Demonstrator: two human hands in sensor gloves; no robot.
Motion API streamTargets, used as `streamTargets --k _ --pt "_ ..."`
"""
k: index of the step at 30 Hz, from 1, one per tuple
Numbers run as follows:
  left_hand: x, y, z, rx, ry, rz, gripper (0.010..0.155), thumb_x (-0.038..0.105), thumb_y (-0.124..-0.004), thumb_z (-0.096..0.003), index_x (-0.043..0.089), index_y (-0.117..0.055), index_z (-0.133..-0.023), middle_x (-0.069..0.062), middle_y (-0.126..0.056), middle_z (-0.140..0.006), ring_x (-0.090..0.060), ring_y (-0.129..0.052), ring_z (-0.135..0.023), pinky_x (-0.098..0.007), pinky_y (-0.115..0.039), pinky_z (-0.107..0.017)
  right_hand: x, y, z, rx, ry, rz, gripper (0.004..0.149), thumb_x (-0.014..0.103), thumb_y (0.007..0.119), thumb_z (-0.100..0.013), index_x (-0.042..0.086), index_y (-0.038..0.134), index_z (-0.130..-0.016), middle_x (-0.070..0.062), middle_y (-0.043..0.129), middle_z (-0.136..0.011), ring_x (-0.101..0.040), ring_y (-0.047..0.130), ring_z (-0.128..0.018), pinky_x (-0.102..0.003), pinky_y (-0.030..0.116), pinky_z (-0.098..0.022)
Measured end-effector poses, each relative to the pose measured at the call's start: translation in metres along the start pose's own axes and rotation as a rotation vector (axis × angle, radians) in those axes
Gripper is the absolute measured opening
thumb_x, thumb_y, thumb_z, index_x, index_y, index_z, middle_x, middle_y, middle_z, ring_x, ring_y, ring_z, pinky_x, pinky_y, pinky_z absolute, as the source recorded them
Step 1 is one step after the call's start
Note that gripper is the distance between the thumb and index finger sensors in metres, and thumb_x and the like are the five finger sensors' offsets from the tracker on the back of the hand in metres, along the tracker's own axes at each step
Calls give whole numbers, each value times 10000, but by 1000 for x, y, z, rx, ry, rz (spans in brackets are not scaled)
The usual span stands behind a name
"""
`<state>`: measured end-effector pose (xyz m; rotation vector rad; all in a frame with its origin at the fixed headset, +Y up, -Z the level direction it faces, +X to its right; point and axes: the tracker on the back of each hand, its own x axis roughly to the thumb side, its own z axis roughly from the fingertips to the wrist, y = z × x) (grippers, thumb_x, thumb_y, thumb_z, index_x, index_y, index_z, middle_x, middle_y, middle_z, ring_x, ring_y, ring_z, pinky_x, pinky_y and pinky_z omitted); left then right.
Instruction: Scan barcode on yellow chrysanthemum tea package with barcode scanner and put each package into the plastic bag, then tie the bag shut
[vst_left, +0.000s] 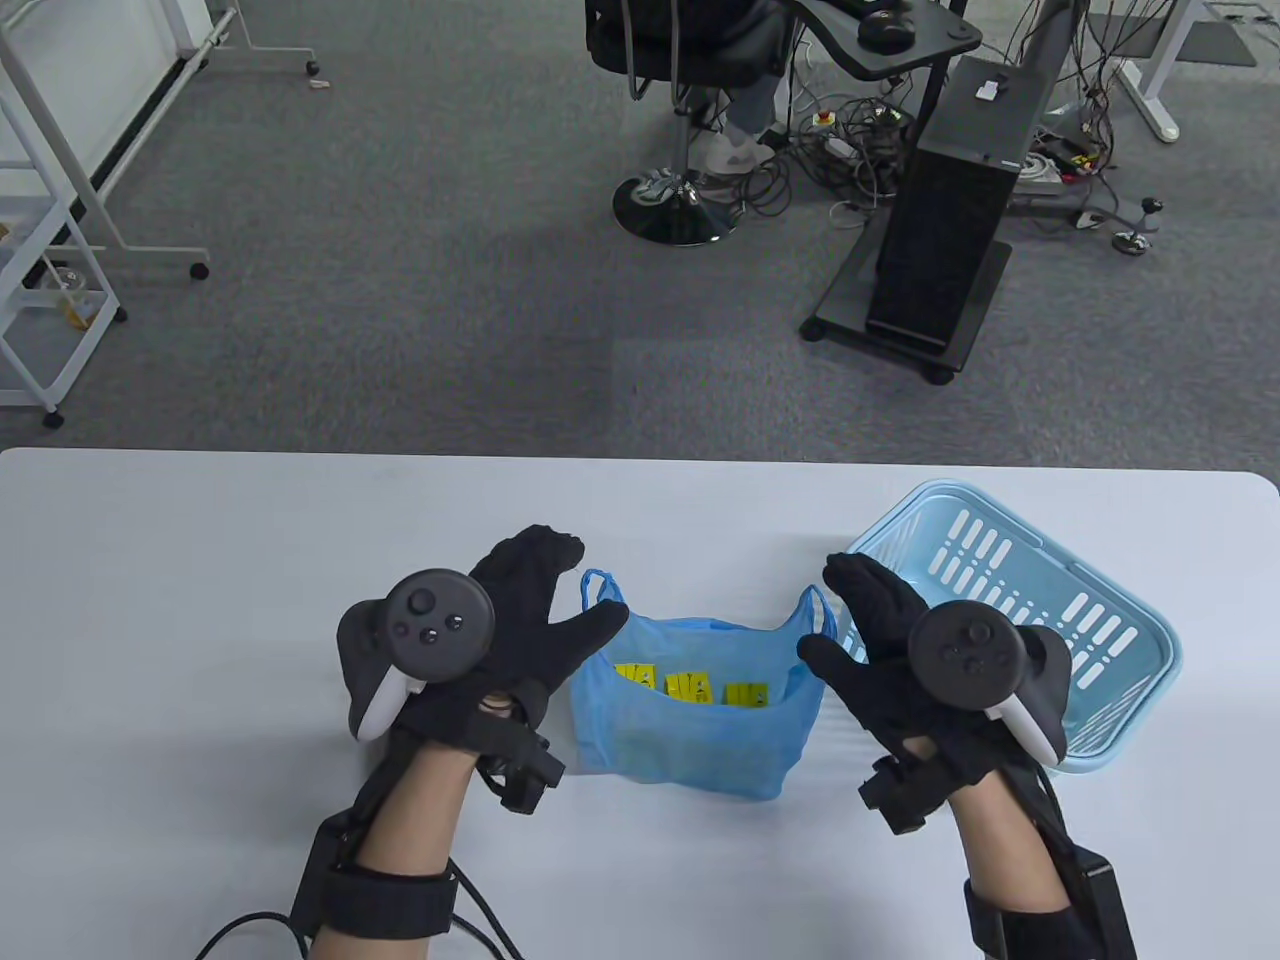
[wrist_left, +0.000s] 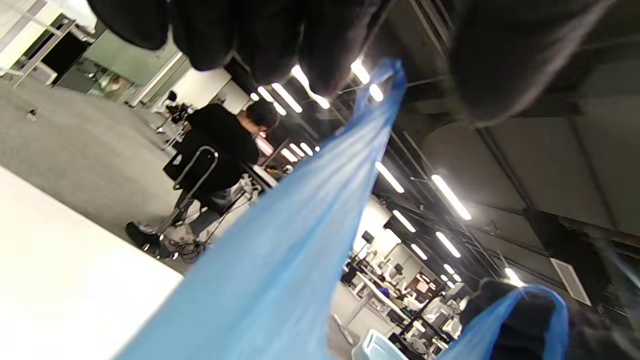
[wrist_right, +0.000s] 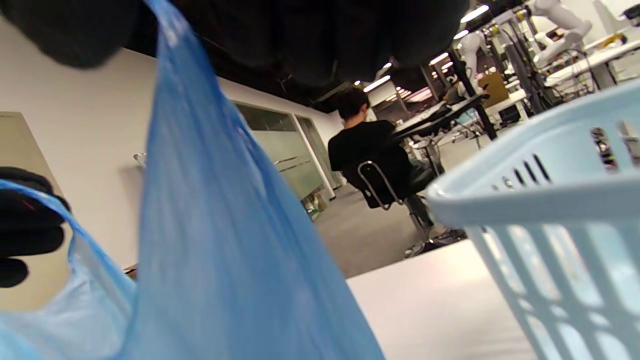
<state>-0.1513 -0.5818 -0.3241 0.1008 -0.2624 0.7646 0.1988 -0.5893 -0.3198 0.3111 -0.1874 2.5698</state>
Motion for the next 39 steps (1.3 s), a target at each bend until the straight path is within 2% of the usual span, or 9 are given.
streamTargets --k 3,7,11,17,21,24,31,34,39 --pt "0 -3 -6 27 -16 9 408 337 -817 -521 206 -875 -903 -138 -778 -1062 -462 -689 -1016 -641 -592 -675 9 -3 -10 -1 -20 49 698 478 750 -373 191 638 -1000 -110 620 -1049 -364 630 -996 -553 570 -723" --pt "3 -7 -10 -54 -107 106 389 296 -798 -526 292 -872 -908 -132 -772 -1075 -458 -672 -1036 -658 -575 -683 18 -6 -21 8 -79 69 462 346 795 -370 229 836 -814 -74 678 -1017 -333 656 -990 -541 571 -727" --pt "20 -15 -20 -236 -207 193 380 240 -806 -520 328 -904 -876 -143 -776 -1079 -459 -679 -1039 -675 -562 -686 25 -8 -30 65 -129 10 424 268 788 -377 294 840 -798 -62 642 -1044 -317 605 -1021 -537 514 -752" --pt "61 -59 -35 -486 -344 75 365 151 -748 -518 374 -957 -717 -175 -711 -1118 -466 -653 -1051 -684 -555 -682 40 0 -44 120 -167 -24 373 216 763 -376 349 868 -709 -61 580 -1076 -315 505 -1055 -539 441 -767" --pt "73 -92 -45 -606 -336 -26 365 174 -740 -526 401 -937 -733 -243 -534 -1167 -513 -571 -1067 -694 -530 -686 45 8 -47 125 -174 -160 370 222 769 -384 330 872 -723 -79 535 -1095 -331 464 -1060 -549 408 -767" --pt "72 -103 -51 -586 -358 56 365 178 -741 -522 401 -930 -740 -247 -481 -1158 -510 -568 -1061 -687 -543 -676 47 10 -46 36 -178 -127 368 234 783 -376 297 886 -724 -72 554 -1087 -328 496 -1053 -548 428 -763" --pt "55 -102 -55 -516 -324 119 374 156 -763 -510 357 -943 -769 -33 -933 -927 -354 -839 -949 -650 -614 -655 35 5 -40 16 -204 -76 607 391 779 -383 287 714 -977 -111 498 -1110 -363 465 -1056 -568 423 -758" --pt "36 -94 -58 -449 -236 132 388 181 -777 -510 329 -909 -843 -41 -950 -902 -338 -884 -904 -637 -638 -643 36 6 -22 -82 -273 -125 591 286 794 -387 313 705 -970 -108 502 -1106 -362 470 -1055 -581 417 -757" --pt "10 -91 -64 -443 -179 322 417 279 -805 -515 259 -854 -928 -44 -990 -853 -319 -933 -851 -612 -673 -624 47 41 -4 -99 -392 102 602 238 803 -376 354 680 -953 -73 516 -1100 -334 501 -1055 -581 447 -755"
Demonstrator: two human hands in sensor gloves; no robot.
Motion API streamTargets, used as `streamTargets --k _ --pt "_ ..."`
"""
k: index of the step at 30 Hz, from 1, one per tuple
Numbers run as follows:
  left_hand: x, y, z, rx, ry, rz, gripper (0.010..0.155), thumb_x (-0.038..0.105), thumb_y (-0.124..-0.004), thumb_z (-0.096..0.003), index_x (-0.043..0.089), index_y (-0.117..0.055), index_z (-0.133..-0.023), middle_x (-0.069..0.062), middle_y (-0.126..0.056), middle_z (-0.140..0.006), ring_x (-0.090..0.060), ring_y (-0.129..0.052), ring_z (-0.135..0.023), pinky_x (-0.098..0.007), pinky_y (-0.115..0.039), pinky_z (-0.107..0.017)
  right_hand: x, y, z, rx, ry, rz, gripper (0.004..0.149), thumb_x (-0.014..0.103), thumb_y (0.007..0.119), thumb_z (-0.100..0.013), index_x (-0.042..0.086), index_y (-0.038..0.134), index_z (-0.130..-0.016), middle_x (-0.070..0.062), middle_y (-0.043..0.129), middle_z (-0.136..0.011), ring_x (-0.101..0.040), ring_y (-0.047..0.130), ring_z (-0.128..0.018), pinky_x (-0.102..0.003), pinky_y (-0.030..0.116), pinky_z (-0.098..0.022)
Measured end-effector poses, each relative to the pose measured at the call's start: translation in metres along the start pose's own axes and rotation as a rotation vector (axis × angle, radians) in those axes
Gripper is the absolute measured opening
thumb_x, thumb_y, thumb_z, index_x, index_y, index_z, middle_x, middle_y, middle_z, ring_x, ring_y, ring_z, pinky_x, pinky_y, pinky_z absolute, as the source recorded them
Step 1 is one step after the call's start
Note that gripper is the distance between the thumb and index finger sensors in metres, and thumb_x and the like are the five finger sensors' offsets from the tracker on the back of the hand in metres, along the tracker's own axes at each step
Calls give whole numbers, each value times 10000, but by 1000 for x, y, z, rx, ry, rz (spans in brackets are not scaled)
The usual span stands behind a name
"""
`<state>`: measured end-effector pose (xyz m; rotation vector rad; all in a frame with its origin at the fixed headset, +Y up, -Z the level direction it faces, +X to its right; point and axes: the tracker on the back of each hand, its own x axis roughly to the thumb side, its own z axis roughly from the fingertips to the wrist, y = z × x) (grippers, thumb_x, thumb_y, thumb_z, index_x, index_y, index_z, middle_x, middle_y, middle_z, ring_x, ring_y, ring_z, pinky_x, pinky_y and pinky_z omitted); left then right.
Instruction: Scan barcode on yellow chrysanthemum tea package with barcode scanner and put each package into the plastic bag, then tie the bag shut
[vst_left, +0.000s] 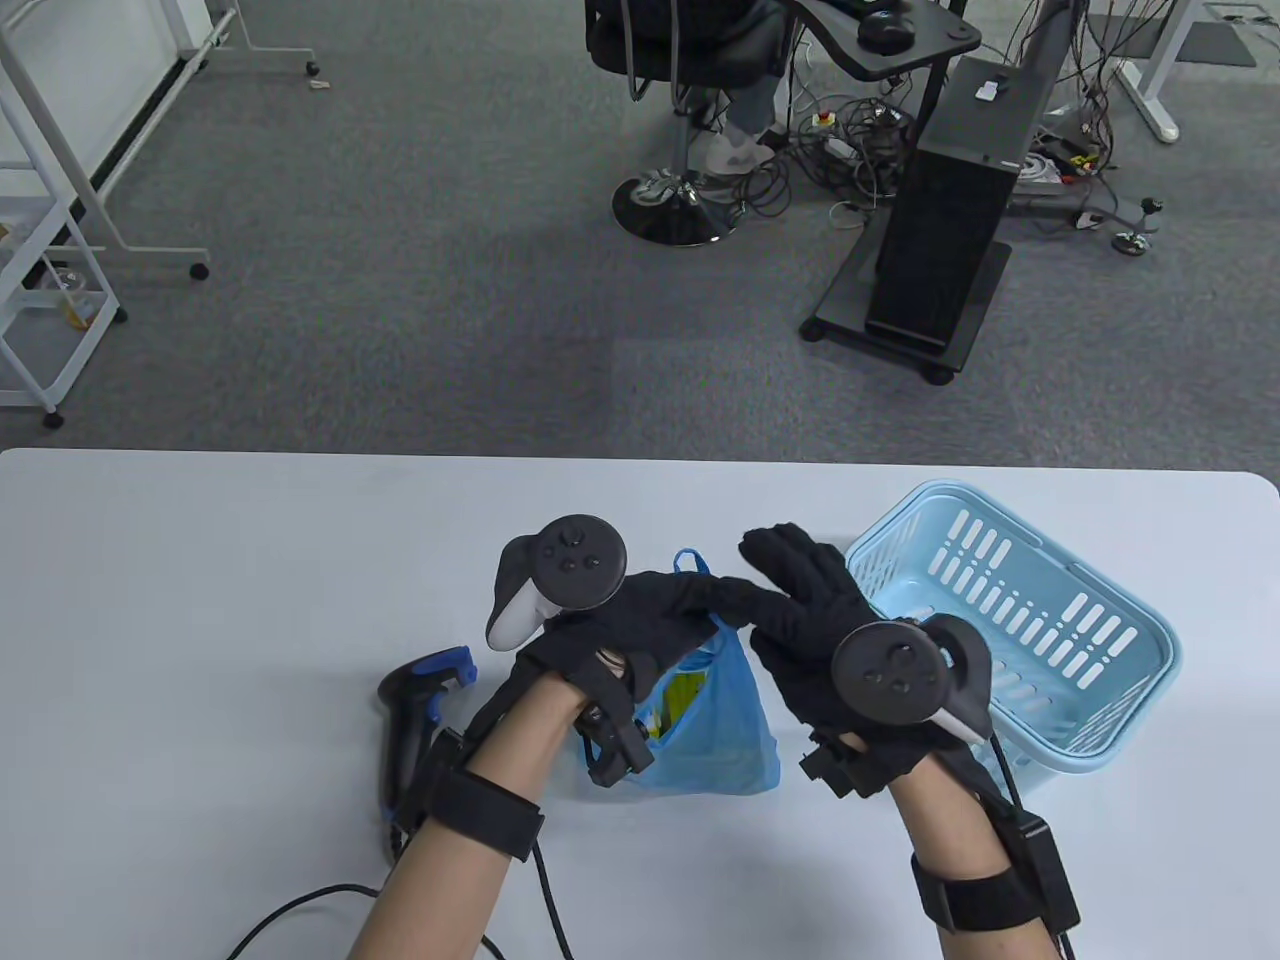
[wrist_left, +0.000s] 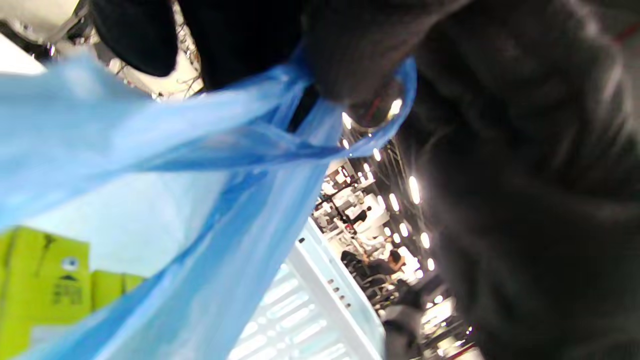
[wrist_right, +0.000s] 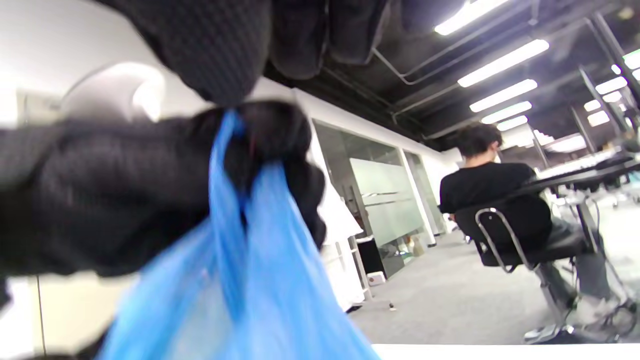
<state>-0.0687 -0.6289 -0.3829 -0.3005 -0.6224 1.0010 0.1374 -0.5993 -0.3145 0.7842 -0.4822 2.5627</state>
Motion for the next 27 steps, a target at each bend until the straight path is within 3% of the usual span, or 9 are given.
streamTargets --k 3,7,10,11,12,18,22,24,27 --pt "-7 -1 3 -9 23 116 438 288 -803 -517 197 -846 -943 -58 -1007 -820 -328 -951 -818 -604 -684 -610 2 16 -4 -16 12 40 660 271 829 -371 366 604 -985 -69 472 -1109 -325 475 -1063 -574 428 -767" --pt "-8 3 9 -28 19 179 486 296 -790 -527 133 -807 -984 -88 -994 -846 -359 -925 -845 -608 -677 -612 7 10 -15 -82 -13 116 587 346 845 -347 328 693 -914 -59 508 -1096 -314 506 -1056 -560 445 -767" --pt "-8 8 12 -29 41 149 505 318 -782 -527 118 -804 -990 -111 -992 -853 -379 -916 -849 -614 -670 -612 9 4 -21 -140 -28 197 445 365 822 -346 309 800 -787 -22 582 -1063 -282 565 -1040 -532 481 -764" --pt "-7 9 13 -23 45 144 516 327 -788 -526 109 -801 -994 -125 -985 -863 -390 -907 -856 -619 -665 -611 8 4 -24 -104 -26 199 432 374 818 -343 306 812 -769 -19 593 -1058 -278 568 -1039 -530 485 -763" --pt "-7 11 15 -15 71 122 531 340 -794 -523 103 -798 -998 -138 -977 -870 -406 -894 -861 -626 -659 -609 6 4 -27 -56 0 166 429 374 814 -345 295 815 -766 -22 589 -1061 -282 559 -1044 -534 476 -766" --pt "-1 13 25 40 112 -78 701 507 -893 -468 111 -775 -1035 -158 -937 -928 -449 -831 -914 -661 -617 -628 -2 -5 -39 -53 82 108 437 377 805 -365 302 808 -796 -37 570 -1077 -299 540 -1052 -542 465 -771" --pt "11 8 24 70 129 -200 630 428 -947 -448 142 -818 -994 -116 -981 -872 -400 -874 -893 -642 -638 -631 -1 -5 -51 -44 123 183 439 399 810 -363 290 815 -788 -36 575 -1075 -301 552 -1047 -545 474 -767" --pt "16 6 23 158 147 -265 479 310 -935 -458 163 -887 -911 -71 -1048 -759 -340 -962 -803 -598 -692 -607 -2 -4 -55 -16 151 233 442 416 806 -359 293 817 -783 -33 577 -1074 -298 558 -1045 -543 482 -764" --pt "17 4 21 204 182 -303 461 320 -934 -456 162 -902 -888 -50 -1066 -716 -303 -1000 -760 -570 -729 -589 -9 2 -54 33 198 224 468 423 776 -375 289 790 -823 -68 560 -1078 -321 561 -1034 -548 502 -750"
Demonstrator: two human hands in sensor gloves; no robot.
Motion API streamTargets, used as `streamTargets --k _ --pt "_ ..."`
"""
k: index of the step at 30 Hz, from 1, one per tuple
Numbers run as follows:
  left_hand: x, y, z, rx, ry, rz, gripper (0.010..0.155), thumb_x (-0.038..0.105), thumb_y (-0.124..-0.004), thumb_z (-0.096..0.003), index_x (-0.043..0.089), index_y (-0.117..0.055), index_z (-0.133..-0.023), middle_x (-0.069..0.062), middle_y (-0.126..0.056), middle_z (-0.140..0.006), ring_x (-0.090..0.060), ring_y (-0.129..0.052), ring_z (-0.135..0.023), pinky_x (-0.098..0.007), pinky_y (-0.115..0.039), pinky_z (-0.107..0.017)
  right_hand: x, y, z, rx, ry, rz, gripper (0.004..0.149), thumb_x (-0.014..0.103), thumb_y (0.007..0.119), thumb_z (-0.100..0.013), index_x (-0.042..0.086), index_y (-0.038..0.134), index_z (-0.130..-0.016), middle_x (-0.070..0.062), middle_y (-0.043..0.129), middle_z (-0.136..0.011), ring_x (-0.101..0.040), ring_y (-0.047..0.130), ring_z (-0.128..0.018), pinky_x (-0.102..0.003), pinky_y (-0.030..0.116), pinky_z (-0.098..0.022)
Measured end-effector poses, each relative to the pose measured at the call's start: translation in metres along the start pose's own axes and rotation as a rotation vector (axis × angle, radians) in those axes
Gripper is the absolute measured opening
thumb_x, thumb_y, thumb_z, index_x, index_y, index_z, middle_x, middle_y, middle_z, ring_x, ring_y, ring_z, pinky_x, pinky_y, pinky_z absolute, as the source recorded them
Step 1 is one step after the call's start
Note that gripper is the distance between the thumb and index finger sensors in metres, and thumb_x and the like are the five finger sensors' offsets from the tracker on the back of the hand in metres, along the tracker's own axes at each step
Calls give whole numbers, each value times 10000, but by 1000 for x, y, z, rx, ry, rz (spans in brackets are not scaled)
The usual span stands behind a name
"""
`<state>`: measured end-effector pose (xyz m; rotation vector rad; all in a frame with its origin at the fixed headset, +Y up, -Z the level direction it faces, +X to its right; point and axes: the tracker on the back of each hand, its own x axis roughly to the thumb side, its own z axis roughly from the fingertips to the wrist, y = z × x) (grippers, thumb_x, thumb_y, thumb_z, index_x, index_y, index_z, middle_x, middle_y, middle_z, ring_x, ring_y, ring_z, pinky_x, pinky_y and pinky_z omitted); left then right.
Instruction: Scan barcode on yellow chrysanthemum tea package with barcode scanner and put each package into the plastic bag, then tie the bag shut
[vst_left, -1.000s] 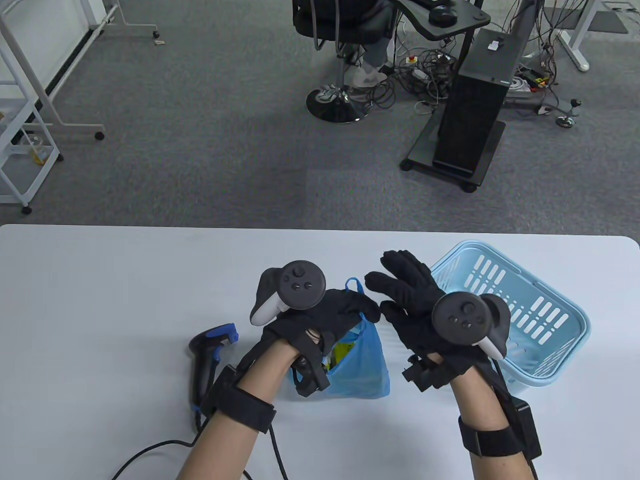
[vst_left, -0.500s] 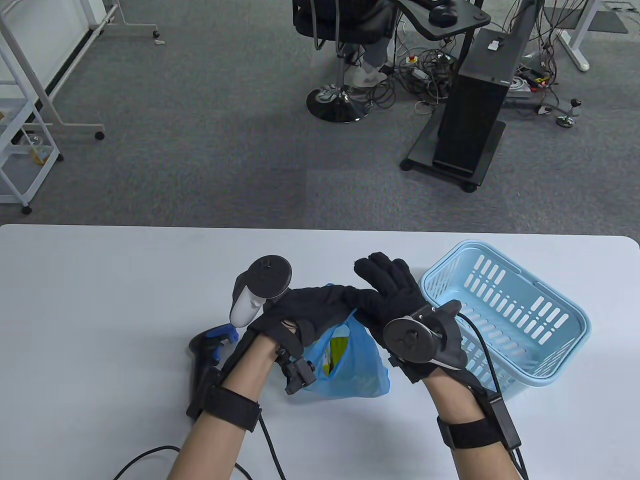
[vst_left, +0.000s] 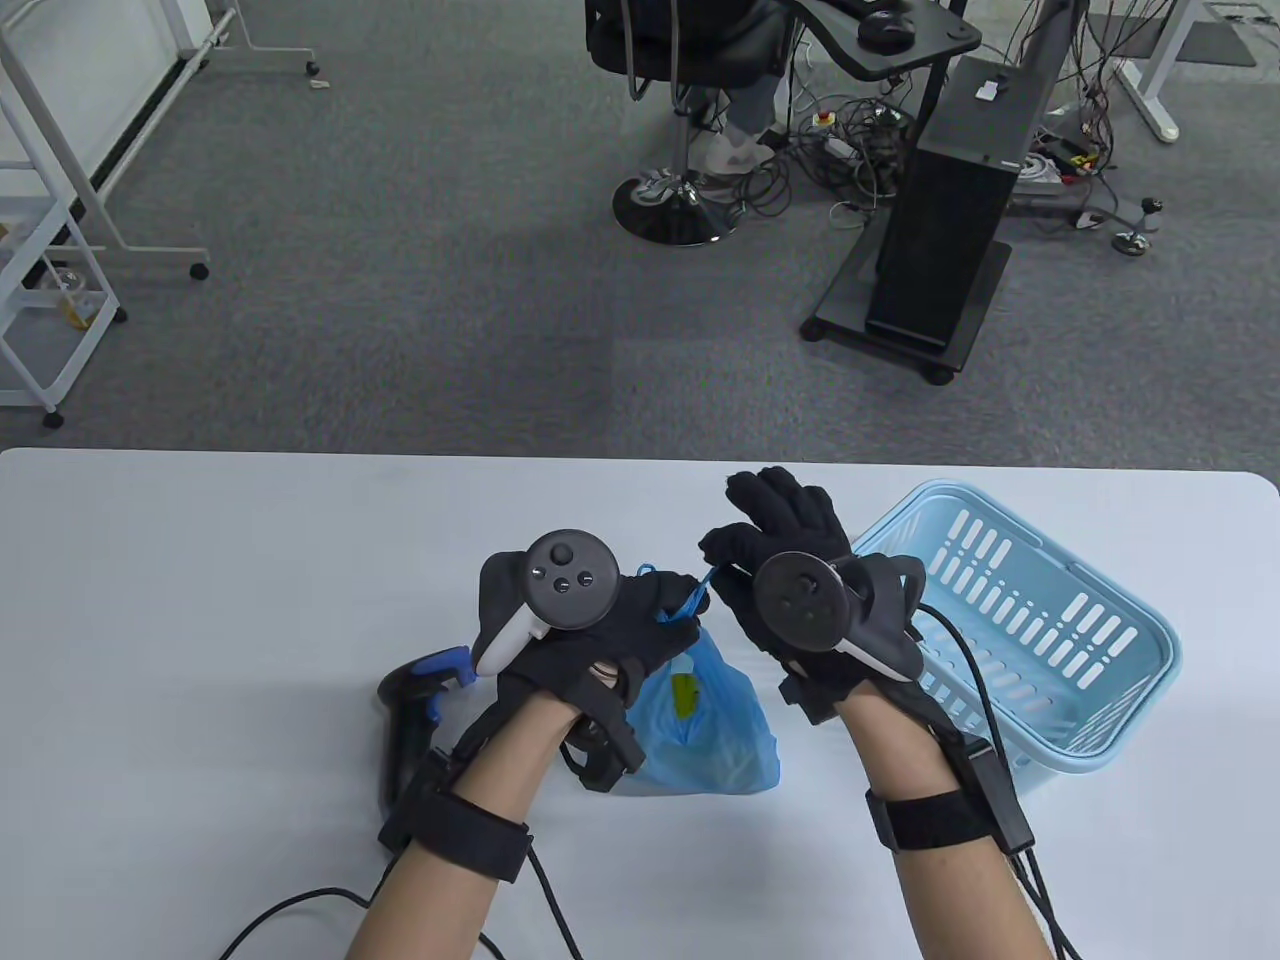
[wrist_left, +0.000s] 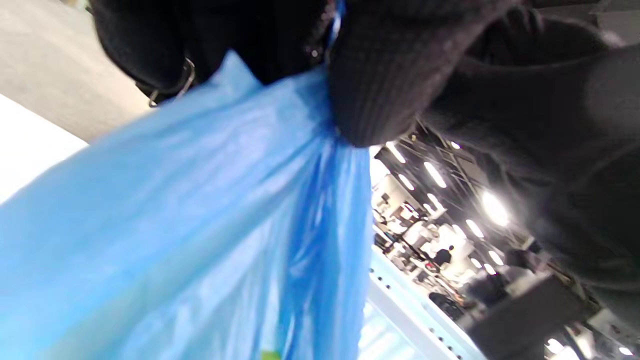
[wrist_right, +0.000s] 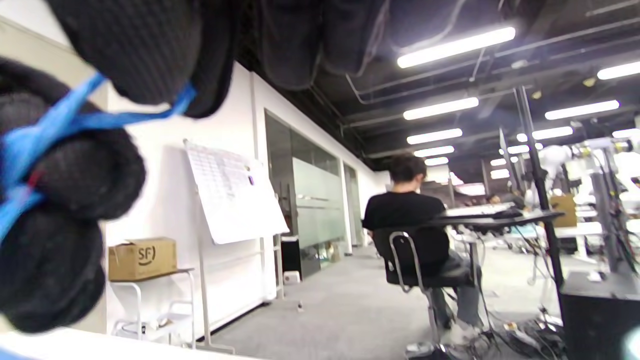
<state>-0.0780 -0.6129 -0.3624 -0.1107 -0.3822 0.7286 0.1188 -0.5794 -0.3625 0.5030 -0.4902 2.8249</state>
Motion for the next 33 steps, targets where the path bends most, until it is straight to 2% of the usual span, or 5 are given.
streamTargets --k 3,8,15,25,33 --pt "-6 0 0 37 75 52 457 331 -922 -461 152 -901 -881 -44 -1072 -694 -290 -1009 -742 -568 -721 -591 -8 11 14 62 16 -101 825 455 740 -389 275 345 -1091 -129 484 -1091 -353 645 -973 -552 603 -705" --pt "-23 -8 -6 8 167 258 461 333 -919 -464 118 -907 -870 -50 -1080 -662 -288 -1029 -701 -547 -744 -569 11 42 49 125 -102 -187 968 542 756 -356 333 122 -1056 -122 461 -1095 -365 629 -972 -577 612 -696" --pt "-30 -15 -4 -114 86 404 501 329 -878 -487 51 -876 -903 -103 -1066 -702 -337 -1024 -712 -539 -759 -548 10 68 41 23 -30 -112 850 390 818 -348 260 341 -1040 51 819 -744 -172 898 -583 -438 788 -552" --pt "-4 -16 14 58 34 -189 483 360 -888 -479 128 -898 -903 -99 -1048 -755 -355 -1003 -750 -576 -720 -587 -1 61 37 13 -22 -134 534 364 767 -386 264 746 -909 56 859 -620 -151 899 -457 -417 811 -486" --pt "-6 -16 9 9 58 -148 459 359 -898 -475 137 -916 -876 -92 -1058 -722 -344 -1013 -729 -576 -722 -584 3 59 42 -12 -52 -93 780 359 786 -385 345 338 -1022 55 852 -654 -164 903 -497 -430 799 -520"
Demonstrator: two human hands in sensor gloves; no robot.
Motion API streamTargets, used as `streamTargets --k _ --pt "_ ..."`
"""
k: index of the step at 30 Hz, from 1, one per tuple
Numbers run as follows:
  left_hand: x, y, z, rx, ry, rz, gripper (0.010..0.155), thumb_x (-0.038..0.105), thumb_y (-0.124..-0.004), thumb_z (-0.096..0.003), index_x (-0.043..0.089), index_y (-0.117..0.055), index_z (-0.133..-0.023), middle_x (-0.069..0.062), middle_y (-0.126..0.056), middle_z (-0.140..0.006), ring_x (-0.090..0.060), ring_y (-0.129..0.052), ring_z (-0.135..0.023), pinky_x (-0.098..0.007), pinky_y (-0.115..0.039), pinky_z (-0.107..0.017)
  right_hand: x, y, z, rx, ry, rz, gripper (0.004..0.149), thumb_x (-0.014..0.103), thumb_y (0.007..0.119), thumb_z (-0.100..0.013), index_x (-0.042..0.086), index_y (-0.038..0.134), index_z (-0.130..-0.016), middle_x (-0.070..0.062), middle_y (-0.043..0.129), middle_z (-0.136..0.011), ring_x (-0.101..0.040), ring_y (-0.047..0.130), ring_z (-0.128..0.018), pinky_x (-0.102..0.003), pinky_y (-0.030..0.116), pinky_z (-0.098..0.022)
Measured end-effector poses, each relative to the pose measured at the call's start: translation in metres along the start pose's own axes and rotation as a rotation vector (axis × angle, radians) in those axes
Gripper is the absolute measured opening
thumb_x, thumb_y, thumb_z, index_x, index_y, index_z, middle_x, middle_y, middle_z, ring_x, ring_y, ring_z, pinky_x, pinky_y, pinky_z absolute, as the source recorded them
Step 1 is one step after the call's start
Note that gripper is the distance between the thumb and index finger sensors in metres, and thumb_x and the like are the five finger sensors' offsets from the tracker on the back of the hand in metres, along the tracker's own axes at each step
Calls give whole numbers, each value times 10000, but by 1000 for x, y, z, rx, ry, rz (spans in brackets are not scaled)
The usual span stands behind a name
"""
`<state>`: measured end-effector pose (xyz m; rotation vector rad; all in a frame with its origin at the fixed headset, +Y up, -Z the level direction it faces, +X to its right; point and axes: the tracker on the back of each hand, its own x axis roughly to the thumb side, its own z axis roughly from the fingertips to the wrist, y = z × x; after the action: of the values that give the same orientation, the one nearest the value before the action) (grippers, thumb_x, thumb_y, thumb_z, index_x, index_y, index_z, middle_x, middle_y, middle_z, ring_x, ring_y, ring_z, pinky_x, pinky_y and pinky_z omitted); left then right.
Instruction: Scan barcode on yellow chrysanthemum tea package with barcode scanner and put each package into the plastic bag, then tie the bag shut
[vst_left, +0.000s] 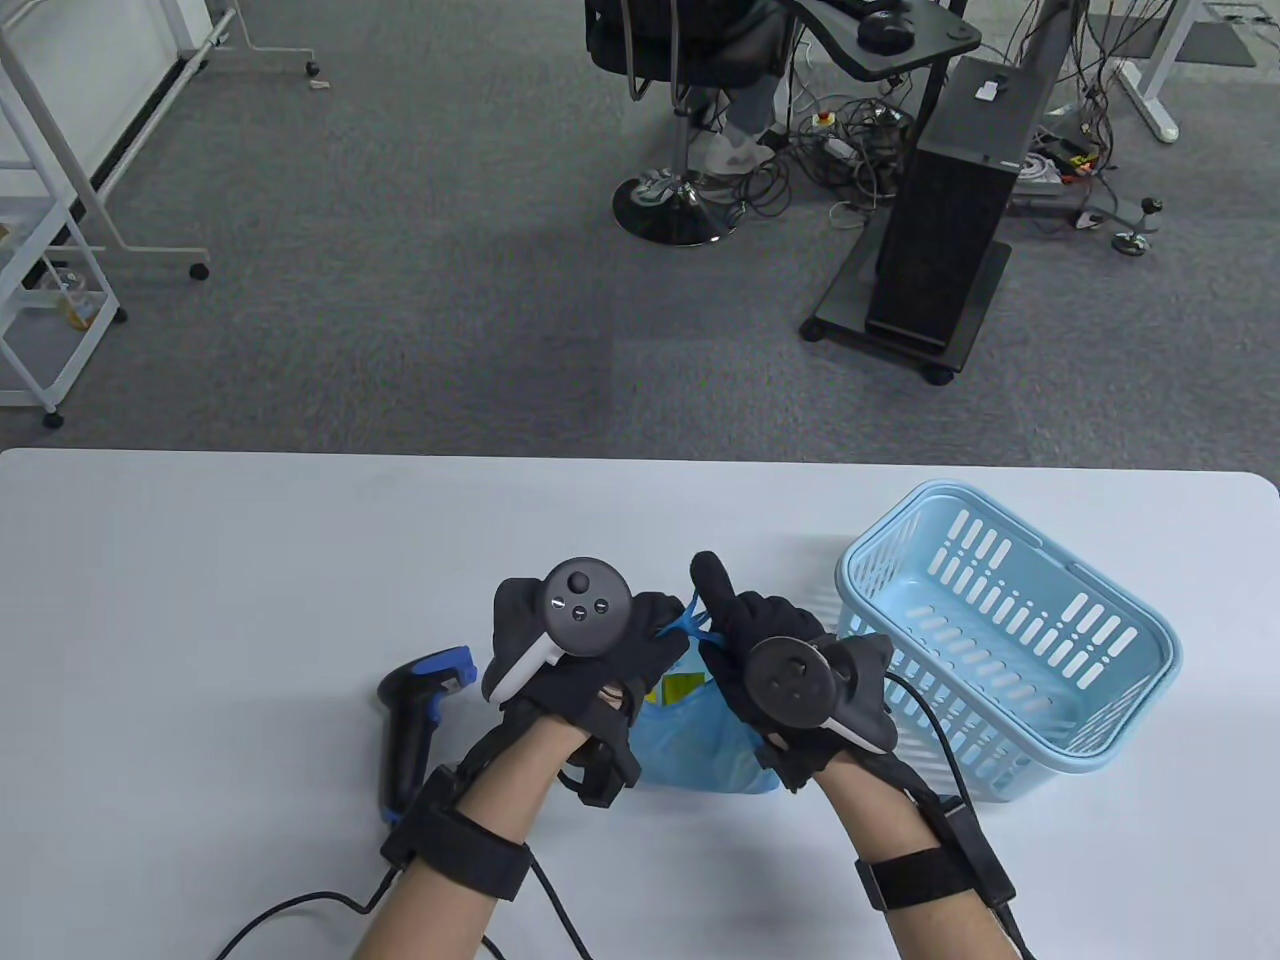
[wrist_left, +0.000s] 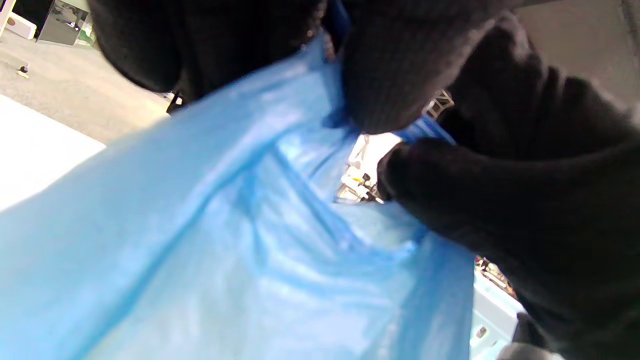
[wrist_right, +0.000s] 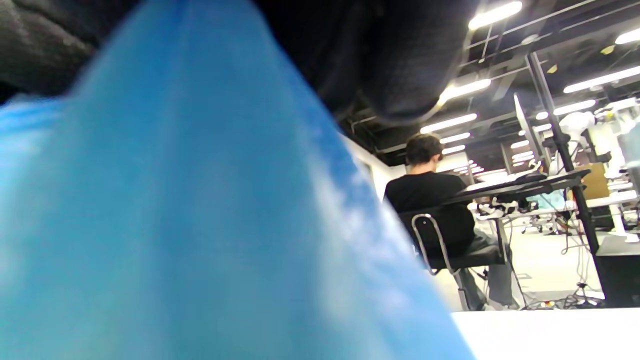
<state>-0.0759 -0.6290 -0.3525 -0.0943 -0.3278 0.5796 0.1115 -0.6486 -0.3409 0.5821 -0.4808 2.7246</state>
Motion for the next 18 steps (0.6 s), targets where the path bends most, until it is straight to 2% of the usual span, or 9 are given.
streamTargets --k 1,3,6,8,9,11,13,16,18 --pt "1 0 0 1 -2 -1 466 361 -899 -474 135 -912 -881 -94 -1055 -728 -346 -1009 -734 -578 -719 -587 0 0 0 7 3 2 769 357 783 -386 351 351 -1022 54 852 -656 -167 901 -500 -433 796 -524" --pt "4 1 2 24 -19 -8 484 364 -903 -473 130 -900 -896 -103 -1041 -752 -355 -993 -755 -585 -706 -596 -2 0 -4 42 19 -5 619 364 761 -390 299 625 -990 58 851 -653 -159 901 -499 -430 799 -524" --pt "8 1 7 72 -49 -66 503 377 -904 -469 143 -885 -914 -102 -1024 -787 -359 -970 -791 -592 -686 -618 -6 0 -8 81 56 -71 549 368 735 -395 270 742 -935 53 848 -661 -163 898 -509 -434 794 -528" --pt "8 1 10 126 -64 -96 499 385 -907 -465 166 -886 -913 -87 -1026 -792 -347 -970 -802 -588 -687 -625 -8 2 -12 188 86 -137 531 355 719 -390 255 776 -909 14 814 -735 -202 870 -586 -470 750 -575" --pt "8 2 11 145 -71 -100 500 384 -913 -462 169 -888 -912 -83 -1026 -795 -344 -966 -809 -588 -685 -627 -9 3 -13 260 109 -173 516 352 707 -389 262 794 -889 -19 751 -829 -251 811 -701 -513 681 -630" --pt "6 1 11 123 -68 -88 497 386 -912 -461 173 -888 -910 -78 -1029 -793 -336 -969 -809 -585 -685 -631 -11 3 -14 304 123 -236 495 336 704 -382 245 830 -852 -65 653 -965 -328 661 -902 -581 577 -687" --pt "4 2 10 120 -73 -64 500 384 -912 -460 170 -888 -911 -79 -1030 -793 -337 -967 -810 -587 -683 -632 -13 4 -15 346 110 -306 491 311 706 -380 196 840 -838 -103 589 -1017 -371 567 -959 -617 516 -701" --pt "2 1 10 98 -81 -47 500 381 -914 -458 173 -887 -912 -74 -1030 -796 -335 -965 -816 -591 -681 -634 -15 6 -16 479 104 -397 436 207 715 -392 244 843 -807 -145 468 -1077 -406 426 -1001 -638 431 -716" --pt "2 0 11 80 -101 -32 499 379 -912 -460 169 -887 -912 -77 -1030 -796 -337 -965 -815 -593 -682 -630 -16 6 -16 430 115 -376 397 168 726 -376 289 888 -719 -121 502 -1071 -394 450 -998 -632 445 -715"
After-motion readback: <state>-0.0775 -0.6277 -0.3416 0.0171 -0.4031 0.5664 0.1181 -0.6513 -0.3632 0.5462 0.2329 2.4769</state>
